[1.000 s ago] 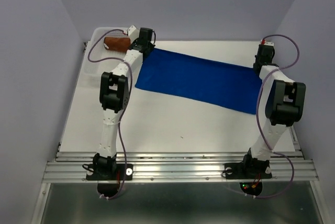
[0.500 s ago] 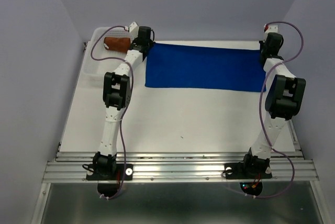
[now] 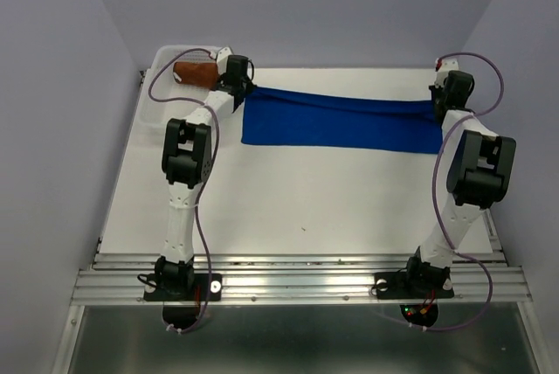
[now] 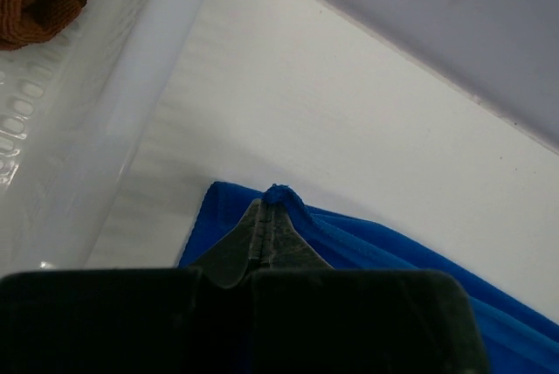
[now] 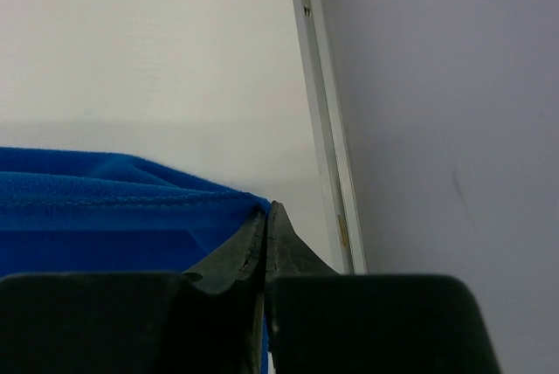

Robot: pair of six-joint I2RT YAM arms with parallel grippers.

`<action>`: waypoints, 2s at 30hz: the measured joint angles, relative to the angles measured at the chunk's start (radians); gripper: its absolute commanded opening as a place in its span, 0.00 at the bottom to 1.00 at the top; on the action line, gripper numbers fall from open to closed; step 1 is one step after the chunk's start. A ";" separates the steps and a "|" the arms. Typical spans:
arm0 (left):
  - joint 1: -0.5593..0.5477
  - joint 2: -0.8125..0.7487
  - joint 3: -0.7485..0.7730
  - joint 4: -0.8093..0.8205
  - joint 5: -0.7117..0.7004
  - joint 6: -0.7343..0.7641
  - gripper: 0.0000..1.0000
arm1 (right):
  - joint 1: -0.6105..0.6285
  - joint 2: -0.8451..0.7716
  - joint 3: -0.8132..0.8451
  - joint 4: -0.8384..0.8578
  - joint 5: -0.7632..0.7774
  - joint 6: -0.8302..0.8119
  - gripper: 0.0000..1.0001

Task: Roll the towels
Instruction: Fold the towel

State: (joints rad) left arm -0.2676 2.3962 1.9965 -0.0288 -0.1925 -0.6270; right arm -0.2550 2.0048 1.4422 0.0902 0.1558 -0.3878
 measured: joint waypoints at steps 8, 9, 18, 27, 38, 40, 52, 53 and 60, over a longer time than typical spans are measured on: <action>0.000 -0.144 -0.192 0.092 0.016 0.026 0.00 | -0.010 -0.107 -0.119 0.025 -0.019 -0.014 0.01; 0.000 -0.170 -0.225 0.104 0.019 0.029 0.00 | -0.012 -0.115 -0.128 0.028 -0.020 -0.014 0.01; 0.000 -0.321 -0.487 0.220 0.028 0.044 0.00 | -0.025 -0.176 -0.220 0.037 -0.066 -0.037 0.02; 0.000 -0.354 -0.632 0.290 0.059 0.040 0.00 | -0.040 -0.187 -0.248 0.041 -0.097 -0.081 0.04; -0.002 -0.363 -0.682 0.320 0.069 0.031 0.00 | -0.049 -0.187 -0.259 0.057 -0.138 -0.142 0.06; -0.006 -0.363 -0.686 0.323 0.076 0.031 0.00 | -0.051 -0.187 -0.268 0.056 -0.141 -0.148 0.06; -0.021 -0.367 -0.729 0.301 0.077 0.008 0.00 | -0.074 -0.186 -0.332 0.067 -0.184 -0.143 0.11; -0.022 -0.369 -0.733 0.301 0.077 0.008 0.00 | -0.078 -0.186 -0.340 0.069 -0.184 -0.135 0.12; -0.032 -0.418 -0.780 0.265 0.058 -0.014 0.01 | -0.085 -0.187 -0.424 0.080 -0.175 -0.050 0.23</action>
State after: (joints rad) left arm -0.3000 1.9785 1.2163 0.2359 -0.1345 -0.6415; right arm -0.3397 1.8179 1.0180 0.1707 -0.0196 -0.4381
